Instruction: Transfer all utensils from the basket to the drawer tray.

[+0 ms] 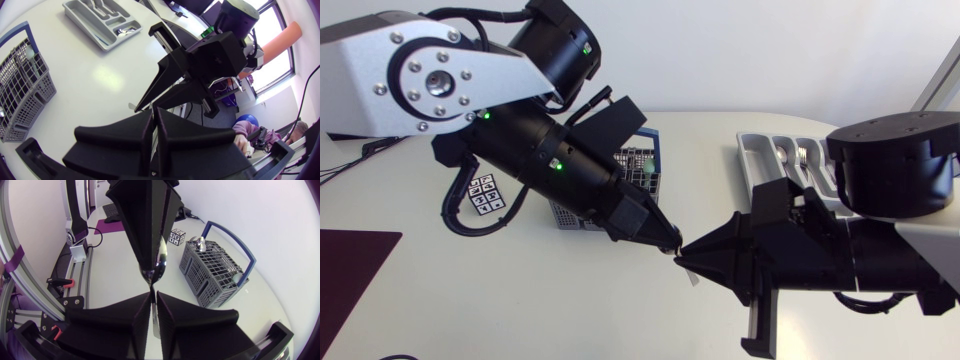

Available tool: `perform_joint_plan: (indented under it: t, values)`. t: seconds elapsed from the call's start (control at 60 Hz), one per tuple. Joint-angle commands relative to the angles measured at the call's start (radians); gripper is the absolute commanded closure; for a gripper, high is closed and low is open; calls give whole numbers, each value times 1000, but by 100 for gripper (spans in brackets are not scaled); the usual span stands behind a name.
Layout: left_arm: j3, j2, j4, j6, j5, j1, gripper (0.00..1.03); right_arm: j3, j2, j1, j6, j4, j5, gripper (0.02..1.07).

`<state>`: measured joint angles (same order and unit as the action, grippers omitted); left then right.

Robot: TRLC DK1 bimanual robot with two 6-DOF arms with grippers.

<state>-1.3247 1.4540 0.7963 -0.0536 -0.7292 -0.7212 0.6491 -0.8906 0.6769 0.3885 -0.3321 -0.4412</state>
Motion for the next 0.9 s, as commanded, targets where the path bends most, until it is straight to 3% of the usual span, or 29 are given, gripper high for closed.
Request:
perform_joint_plan:
  t: [0.0, 0.217, 0.267, 0.417, 0.5, 0.7, 0.883]
  values:
    - [-2, -1, 17, -15, -21, -7, 100, -12, -11, 15, -25, 16, 4, 99]
    - [-2, -7, 17, -14, -21, 2, 91, -16, -11, 19, -30, 11, 32, 101]
    - [-2, -11, 17, -14, -21, 3, 82, -19, -8, 19, -30, 7, 33, 101]
    - [-21, -23, 17, -12, -21, 14, 35, -23, -4, 12, -23, -16, 52, 101]
    - [-41, -30, 15, -8, -19, 25, 24, -26, 5, -10, -7, -42, 53, 101]
    - [-87, -47, -26, 43, -19, 105, 20, -46, 45, -132, 64, -97, 58, 101]
    - [-74, -30, -85, 60, 27, 172, 20, -83, 76, -421, 224, -104, 58, 101]
